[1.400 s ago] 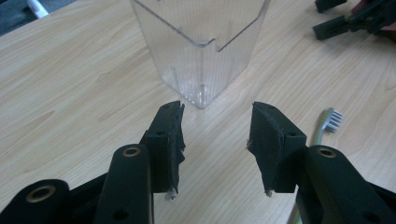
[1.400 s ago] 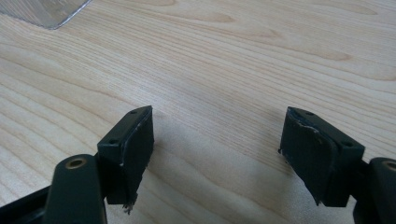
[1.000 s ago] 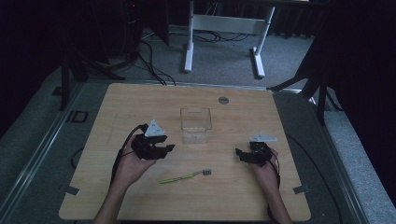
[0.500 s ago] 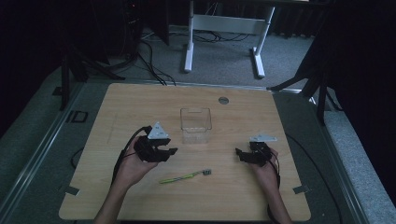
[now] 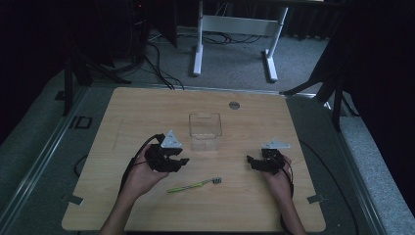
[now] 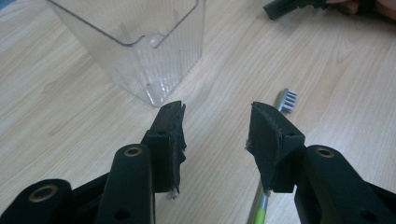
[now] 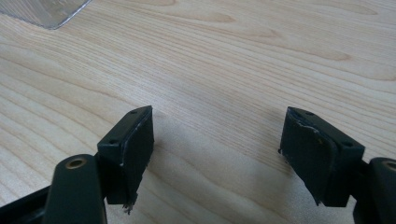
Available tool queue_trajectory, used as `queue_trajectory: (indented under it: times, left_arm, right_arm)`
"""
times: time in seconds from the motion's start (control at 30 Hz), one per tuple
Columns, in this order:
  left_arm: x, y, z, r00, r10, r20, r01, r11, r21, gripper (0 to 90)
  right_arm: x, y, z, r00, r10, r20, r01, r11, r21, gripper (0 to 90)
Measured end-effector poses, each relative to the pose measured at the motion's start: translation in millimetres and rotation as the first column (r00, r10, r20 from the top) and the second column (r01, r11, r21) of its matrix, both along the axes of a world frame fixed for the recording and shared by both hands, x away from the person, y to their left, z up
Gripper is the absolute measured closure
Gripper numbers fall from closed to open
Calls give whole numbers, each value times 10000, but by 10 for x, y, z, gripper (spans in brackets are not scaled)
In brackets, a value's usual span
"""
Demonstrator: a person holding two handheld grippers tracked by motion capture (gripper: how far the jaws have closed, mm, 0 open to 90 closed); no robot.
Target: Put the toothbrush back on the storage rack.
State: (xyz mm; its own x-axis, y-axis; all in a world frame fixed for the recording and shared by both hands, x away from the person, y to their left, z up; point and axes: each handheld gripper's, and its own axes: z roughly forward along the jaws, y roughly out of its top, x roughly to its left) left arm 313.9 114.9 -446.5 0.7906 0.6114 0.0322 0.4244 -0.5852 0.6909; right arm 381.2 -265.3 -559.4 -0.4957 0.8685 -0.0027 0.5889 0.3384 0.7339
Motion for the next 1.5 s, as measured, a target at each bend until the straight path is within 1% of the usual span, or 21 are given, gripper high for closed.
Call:
queue_trajectory:
  times: [0.4, 0.8, 1.03, 1.4, 1.5]
  left_arm:
    - [13, -75, 5, 9993, -367, -114, 369, 9992, 178, 564]
    - [21, -132, -19, 9981, -564, -260, 574, 9976, 380, 563]
    - [38, -174, -16, 9966, -744, -344, 763, 9954, 576, 565]
    - [45, -234, -25, 9949, -899, -453, 930, 9931, 711, 565]
    - [48, -241, -26, 9945, -934, -471, 970, 9920, 813, 565]
  right_arm:
    - [0, 0, 0, 10000, 0, 2, 0, 10000, 3, 257]
    - [0, 0, 0, 10000, 1, 4, -1, 10000, 1, 257]
    - [0, 0, 0, 10000, 0, 0, 0, 10000, 0, 257]
    - [0, 0, 0, 10000, -2, -4, 2, 10000, 2, 257]
    - [0, 0, 0, 10000, -4, -5, 4, 10000, 6, 257]
